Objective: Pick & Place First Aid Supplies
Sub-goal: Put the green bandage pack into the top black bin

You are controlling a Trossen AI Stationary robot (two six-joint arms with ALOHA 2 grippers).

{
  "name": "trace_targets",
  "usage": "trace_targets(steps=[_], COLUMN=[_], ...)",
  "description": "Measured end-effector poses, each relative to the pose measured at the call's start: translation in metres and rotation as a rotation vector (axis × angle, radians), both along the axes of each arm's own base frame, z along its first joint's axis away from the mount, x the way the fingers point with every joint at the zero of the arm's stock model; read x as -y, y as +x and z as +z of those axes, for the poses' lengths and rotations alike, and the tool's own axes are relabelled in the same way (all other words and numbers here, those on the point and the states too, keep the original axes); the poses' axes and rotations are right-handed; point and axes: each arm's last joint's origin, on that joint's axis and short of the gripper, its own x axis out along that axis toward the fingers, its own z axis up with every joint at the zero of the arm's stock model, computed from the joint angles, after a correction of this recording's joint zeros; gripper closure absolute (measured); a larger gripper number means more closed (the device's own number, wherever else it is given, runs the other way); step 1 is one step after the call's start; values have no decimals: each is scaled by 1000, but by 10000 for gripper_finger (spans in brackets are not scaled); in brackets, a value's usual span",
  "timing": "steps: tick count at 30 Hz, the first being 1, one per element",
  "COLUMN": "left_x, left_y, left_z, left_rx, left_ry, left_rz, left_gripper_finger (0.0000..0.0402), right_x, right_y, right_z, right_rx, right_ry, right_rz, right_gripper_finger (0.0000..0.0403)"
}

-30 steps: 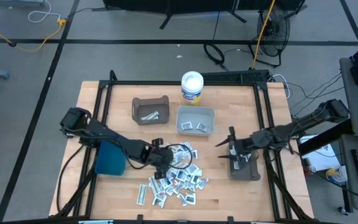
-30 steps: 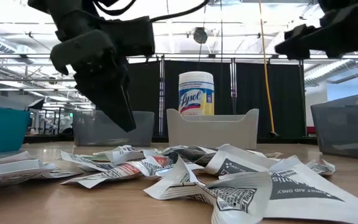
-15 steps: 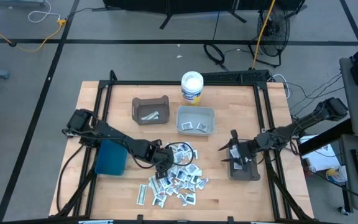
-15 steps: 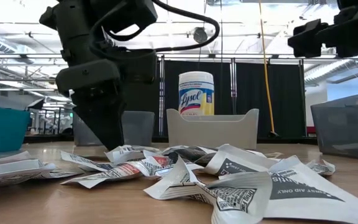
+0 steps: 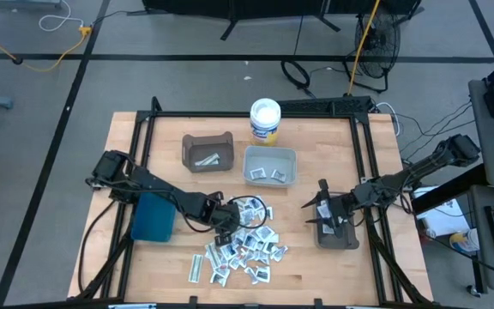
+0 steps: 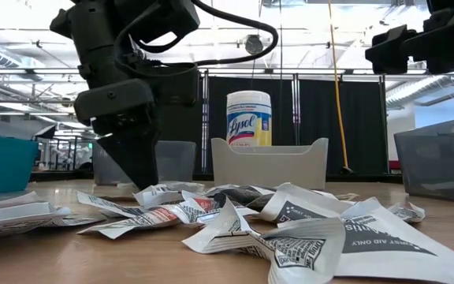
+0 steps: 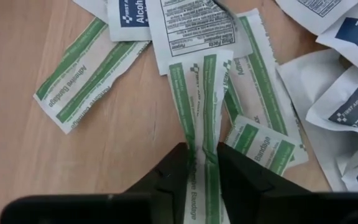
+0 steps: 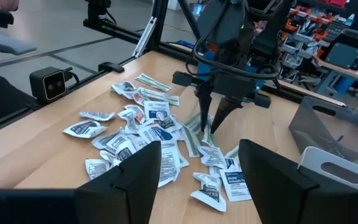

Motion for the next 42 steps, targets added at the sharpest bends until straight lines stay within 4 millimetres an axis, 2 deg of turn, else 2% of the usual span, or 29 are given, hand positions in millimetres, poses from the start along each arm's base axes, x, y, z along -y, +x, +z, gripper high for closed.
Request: trace_targets(steps=[9, 14, 21, 28, 33, 37, 42], left_x=[1, 2, -12, -41, -72, -101, -139], left_y=[-2, -10, -29, -47, -60, -66, -68], left_z=[3, 23, 53, 82, 99, 106, 105], left_rx=[0, 16, 3, -17, -62, -97, -163], left_ry=[-13, -27, 93, 235, 380, 417, 447], left_rz=[-8, -20, 18, 51, 72, 90, 112], left_gripper_finger=[348, 351, 351, 351, 350, 350, 350], right_x=[0, 0, 0, 0, 0, 0, 0], right_y=[0, 0, 0, 0, 0, 0, 0], right_z=[0, -1, -1, -1, -1, -1, -1], right_rx=[-2, -8, -8, -12, -13, -13, -15], right_ry=[0, -3, -3, 11, 11, 11, 10], right_rz=[0, 0, -1, -4, -3, -3, -3], right_gripper_finger=[193, 193, 193, 193, 193, 193, 193])
